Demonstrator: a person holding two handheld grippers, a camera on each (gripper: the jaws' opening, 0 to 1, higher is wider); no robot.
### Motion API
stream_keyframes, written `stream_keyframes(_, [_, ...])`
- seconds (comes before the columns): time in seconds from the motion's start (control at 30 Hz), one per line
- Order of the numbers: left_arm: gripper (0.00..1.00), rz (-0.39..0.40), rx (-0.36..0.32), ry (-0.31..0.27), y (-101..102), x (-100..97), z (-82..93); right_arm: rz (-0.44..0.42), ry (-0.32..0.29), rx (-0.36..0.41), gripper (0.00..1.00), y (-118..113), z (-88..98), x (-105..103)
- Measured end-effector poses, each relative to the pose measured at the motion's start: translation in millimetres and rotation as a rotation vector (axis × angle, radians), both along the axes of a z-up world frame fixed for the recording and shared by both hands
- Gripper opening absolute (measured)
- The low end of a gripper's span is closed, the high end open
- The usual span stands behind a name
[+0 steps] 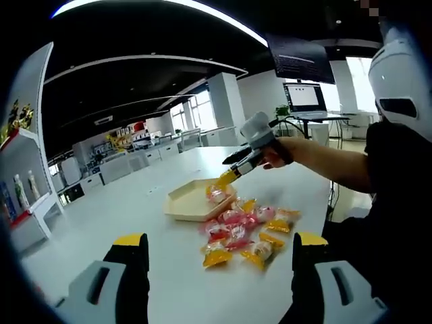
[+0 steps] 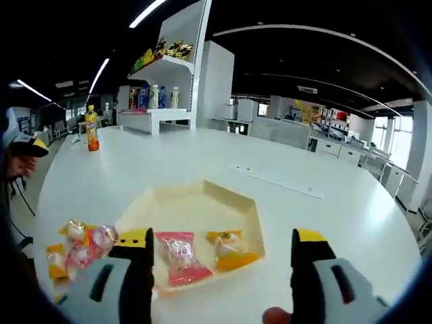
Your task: Pick up the marshmallows scattered on the table and place them into the bowl on the table
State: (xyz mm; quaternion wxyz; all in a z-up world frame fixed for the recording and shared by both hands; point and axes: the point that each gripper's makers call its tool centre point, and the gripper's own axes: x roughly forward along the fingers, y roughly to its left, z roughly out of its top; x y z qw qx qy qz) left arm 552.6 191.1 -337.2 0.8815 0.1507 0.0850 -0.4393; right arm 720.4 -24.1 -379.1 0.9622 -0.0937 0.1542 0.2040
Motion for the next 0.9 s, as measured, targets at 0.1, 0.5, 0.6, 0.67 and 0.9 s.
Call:
stream_keyframes(0.1, [0.87,0.001,-0.007,0.002,0,-0.2,0.1,-0.002,-0.032,0.017,0.97,1,10.4,-8])
stream_keyframes(0.5, [0.87,-0.003,0.004,0.022,-4,1.9,-11.7,-0.001,-0.118,0.088,0.97,-13,47.5,-57])
stream_keyframes(0.6, [0.87,0.015,0.015,0.012,-6,8.5,-14.7,-0.002,-0.116,0.074,0.97,-17,42.3,-69])
stream_keyframes(0.67, [0.87,0.008,0.033,0.004,-8,10.0,-16.6,0.002,-0.113,0.069,0.97,-18,41.5,-78])
stream_keyframes(0.9, [0.87,-0.015,0.044,0.022,-15,9.4,-22.7,0.011,-0.103,0.102,0.97,-29,44.8,-104])
